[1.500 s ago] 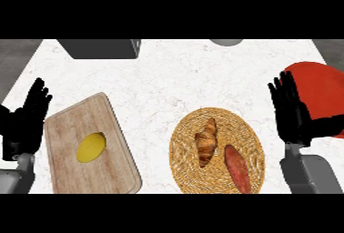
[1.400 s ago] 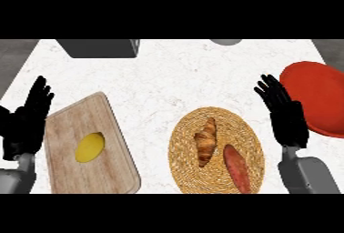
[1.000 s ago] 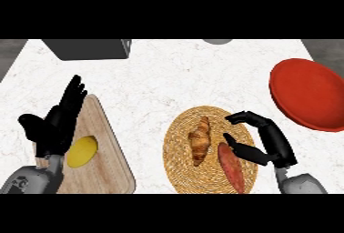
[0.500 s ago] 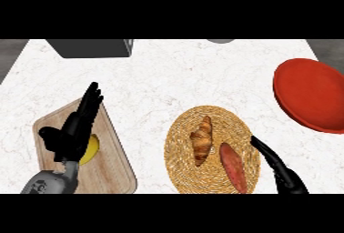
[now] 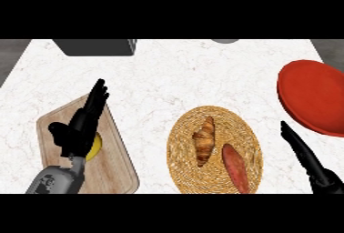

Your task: Pick the sweet potato from the placemat and place it in the bowl

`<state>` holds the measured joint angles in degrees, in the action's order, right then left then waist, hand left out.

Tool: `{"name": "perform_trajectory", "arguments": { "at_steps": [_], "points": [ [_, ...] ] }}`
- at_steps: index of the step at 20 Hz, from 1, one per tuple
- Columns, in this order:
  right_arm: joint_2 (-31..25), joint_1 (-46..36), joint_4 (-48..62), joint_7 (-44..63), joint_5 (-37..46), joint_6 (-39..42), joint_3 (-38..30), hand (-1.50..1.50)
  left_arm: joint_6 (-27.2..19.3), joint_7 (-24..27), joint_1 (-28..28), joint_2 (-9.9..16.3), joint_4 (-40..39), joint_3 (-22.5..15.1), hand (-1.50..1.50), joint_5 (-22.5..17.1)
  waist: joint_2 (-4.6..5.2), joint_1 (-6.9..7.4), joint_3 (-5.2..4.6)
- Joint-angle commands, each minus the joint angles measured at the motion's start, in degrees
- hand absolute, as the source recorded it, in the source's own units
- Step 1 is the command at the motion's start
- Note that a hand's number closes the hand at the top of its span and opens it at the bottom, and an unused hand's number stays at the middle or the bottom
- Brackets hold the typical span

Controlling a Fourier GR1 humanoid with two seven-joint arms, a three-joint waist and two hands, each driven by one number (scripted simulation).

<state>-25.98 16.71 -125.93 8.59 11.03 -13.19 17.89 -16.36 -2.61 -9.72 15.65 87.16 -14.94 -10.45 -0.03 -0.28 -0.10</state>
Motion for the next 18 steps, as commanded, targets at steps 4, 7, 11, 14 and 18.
{"name": "perform_trajectory", "arguments": {
  "at_steps": [4, 7, 11, 14, 18],
  "points": [
    [-5.32, -4.87, -3.06, 20.18, -1.75, 8.85, -1.36, -1.50, 1.40, -2.17, -0.88, -0.20, 0.71, 0.91, 0.00, -0.10, 0.06, 0.34, 0.04],
    [-3.53, -9.56, 0.96, 25.81, -0.38, 10.61, 1.22, -1.50, 2.88, -1.30, 2.07, 1.07, 3.13, 1.11, 0.00, 0.13, 0.07, 1.05, 0.05],
    [-4.16, -5.96, 6.55, 19.83, -1.98, 14.55, 0.09, -1.50, 0.11, -0.90, -1.39, -3.19, -0.86, 0.93, 0.00, 3.19, 0.05, 0.10, 0.12],
    [0.91, -7.78, 6.84, 23.05, 2.60, 14.51, 3.54, -1.50, 2.99, 0.56, 3.64, -2.19, 2.53, 1.19, 0.00, 4.23, -0.02, 0.32, 0.10],
    [1.92, -5.36, 9.16, 16.68, 2.02, 16.34, 1.66, -1.50, 6.02, 0.32, 0.90, -1.96, -0.90, 5.96, 0.00, 1.98, -0.01, 0.14, 0.11]
  ]
}}
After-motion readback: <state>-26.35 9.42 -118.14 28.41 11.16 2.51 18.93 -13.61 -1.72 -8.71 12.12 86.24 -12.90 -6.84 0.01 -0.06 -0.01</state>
